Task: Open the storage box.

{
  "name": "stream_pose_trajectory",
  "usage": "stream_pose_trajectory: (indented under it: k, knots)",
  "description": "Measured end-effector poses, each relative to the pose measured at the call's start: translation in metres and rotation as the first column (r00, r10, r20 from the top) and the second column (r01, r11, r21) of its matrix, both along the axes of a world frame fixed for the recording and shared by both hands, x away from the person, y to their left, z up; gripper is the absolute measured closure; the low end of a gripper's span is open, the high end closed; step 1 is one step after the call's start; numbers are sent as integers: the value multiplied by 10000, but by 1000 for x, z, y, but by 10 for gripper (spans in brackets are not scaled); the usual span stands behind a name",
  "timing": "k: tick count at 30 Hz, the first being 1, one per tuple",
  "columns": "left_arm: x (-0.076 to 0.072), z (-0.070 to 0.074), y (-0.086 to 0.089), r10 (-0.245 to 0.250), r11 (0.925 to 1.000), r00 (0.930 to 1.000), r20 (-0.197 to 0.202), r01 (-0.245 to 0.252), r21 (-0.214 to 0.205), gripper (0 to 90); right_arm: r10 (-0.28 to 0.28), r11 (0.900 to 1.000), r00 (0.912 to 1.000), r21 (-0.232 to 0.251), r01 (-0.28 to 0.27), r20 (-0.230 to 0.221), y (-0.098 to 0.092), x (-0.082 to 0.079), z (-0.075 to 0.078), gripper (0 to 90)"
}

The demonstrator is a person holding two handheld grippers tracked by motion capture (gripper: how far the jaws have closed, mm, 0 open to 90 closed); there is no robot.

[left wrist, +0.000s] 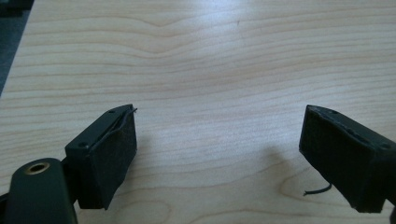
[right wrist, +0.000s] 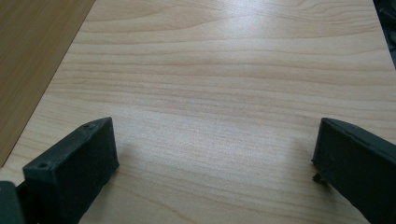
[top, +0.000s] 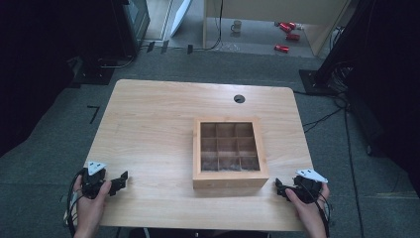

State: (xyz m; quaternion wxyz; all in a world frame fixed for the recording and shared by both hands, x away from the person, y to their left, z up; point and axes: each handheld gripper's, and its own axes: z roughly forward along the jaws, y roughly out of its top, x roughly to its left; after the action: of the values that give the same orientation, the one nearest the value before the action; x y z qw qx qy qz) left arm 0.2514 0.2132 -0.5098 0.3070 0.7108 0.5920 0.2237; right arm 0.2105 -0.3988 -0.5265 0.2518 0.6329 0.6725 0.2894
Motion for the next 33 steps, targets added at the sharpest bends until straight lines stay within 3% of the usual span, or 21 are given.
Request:
stream_pose_trajectory:
  k: [7,15,22,25,33]
  knots:
    - [0,2,-11,-198,9997,9996,192,201,-161,119,49,10000,10000,-2,-49,-15,0,0,0,0]
    - [-1,7,-35,-870,9945,9955,368,889,-553,121,2,10000,9998,-52,-3,-182,2,2,2,0]
    - [-4,14,-56,-1387,9849,9889,539,1434,-972,123,118,9999,9997,-100,-121,-231,9,1,4,0]
    - [-5,15,-62,-1535,9826,9864,584,1587,-968,126,148,9998,9998,-111,-149,-137,10,1,5,1]
    - [-8,18,-90,-2255,9670,9716,720,2322,-1045,127,170,9998,9998,131,-171,85,14,0,10,2]
